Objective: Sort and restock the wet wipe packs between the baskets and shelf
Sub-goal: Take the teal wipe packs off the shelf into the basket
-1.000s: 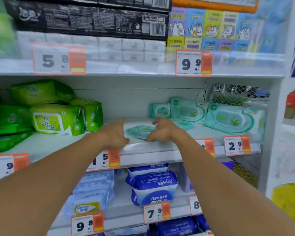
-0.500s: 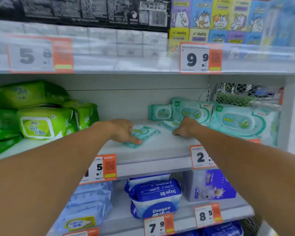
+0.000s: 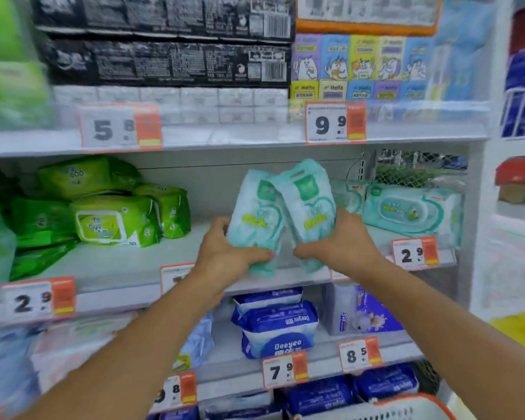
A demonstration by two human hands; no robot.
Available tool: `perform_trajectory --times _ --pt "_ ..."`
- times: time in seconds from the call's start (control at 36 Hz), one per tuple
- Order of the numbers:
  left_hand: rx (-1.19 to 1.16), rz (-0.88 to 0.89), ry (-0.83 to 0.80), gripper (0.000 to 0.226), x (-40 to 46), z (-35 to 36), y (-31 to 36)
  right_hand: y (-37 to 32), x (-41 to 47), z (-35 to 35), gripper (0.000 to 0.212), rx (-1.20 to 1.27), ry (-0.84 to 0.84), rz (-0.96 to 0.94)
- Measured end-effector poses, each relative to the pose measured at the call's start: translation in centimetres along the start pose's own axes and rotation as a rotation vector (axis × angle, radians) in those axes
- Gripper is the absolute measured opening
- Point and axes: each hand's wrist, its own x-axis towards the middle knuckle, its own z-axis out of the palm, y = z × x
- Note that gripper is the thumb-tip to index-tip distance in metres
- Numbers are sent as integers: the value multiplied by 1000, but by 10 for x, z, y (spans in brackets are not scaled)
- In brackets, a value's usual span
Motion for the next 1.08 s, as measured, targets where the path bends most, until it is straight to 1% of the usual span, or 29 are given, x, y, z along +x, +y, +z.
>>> perform_trajectory --times 0.03,0.06,0.08,0.11,0.14,0.17,0.19,0.22,0.28,0.33,0.42,0.47,0.5,0.56,0.58,0.61,0.64,0.67,0.69,0.72,0.78,0.81,0.86,0.89,0.94,1.03,1.08 --pt "-78 -54 -33 67 -14 1 -5 -2 -9 1 54 -24 -56 50" --pt "-139 -99 -58 64 -27 2 -11 -2 -21 3 57 -19 -99 96" --pt "-185 -125 -72 57 -38 1 -19 3 -32 6 53 20 -139 141" --pt "-222 -144 -66 53 -49 1 -29 10 -43 9 46 57 -154 183" --pt "-246 -169 -41 52 -60 -1 -40 16 -56 11 46 79 -142 223" --pt "-257 -201 -10 54 -70 -3 -50 23 -68 12 52 86 -130 257" --pt "-255 -232 7 55 -78 -5 -59 29 -78 13 58 97 -122 292" --pt "-256 -258 10 54 -86 -6 -67 33 -87 11 59 105 -123 319" --pt "-244 -298 -2 47 -98 -6 -79 40 -101 4 51 87 -130 356" --pt "-229 -338 -30 37 -109 -5 -83 44 -111 -7 48 96 -150 409" --pt "-184 -337 -70 35 -118 -5 -83 53 -119 -22 50 108 -172 492" --pt "-171 -335 -83 34 -121 -6 -82 60 -120 -29 50 90 -248 521" --pt "-156 -342 -98 33 -122 -6 -82 62 -120 -33 51 77 -306 544" --pt "-81 -381 -183 28 -124 -7 -80 68 -117 -41 55 41 -465 618" --pt "-13 -411 -257 23 -124 -9 -80 72 -115 -45 61 3 -554 660" --pt "72 -441 -342 21 -124 -10 -78 74 -113 -49 74 -65 -637 689" --pt "202 -444 -408 25 -120 -11 -78 77 -110 -53 87 -162 -698 697" --pt "343 -390 -424 31 -113 -11 -78 79 -106 -57 94 -259 -708 678" --pt "451 -283 -373 32 -103 -10 -74 79 -99 -61 93 -330 -647 619" --pt "488 -154 -291 30 -90 -6 -65 81 -89 -67 85 -356 -528 524" --pt "475 108 -157 27 -62 7 -33 80 -59 -82 66 -285 -202 345" --pt "489 220 -137 27 -45 17 -15 77 -44 -90 64 -217 -51 282" --pt "594 369 -212 33 -11 40 18 74 -9 -104 77 -133 200 199" --pt "676 396 -283 39 5 54 32 75 9 -111 83 -143 271 181" --pt "905 343 -437 51 36 82 41 81 42 -120 94 -187 322 222" --pt "1198 140 -633 62 73 111 16 106 91 -126 118 -219 318 404" --pt "1321 45 -680 72 83 121 -5 121 114 -127 131 -271 310 515"
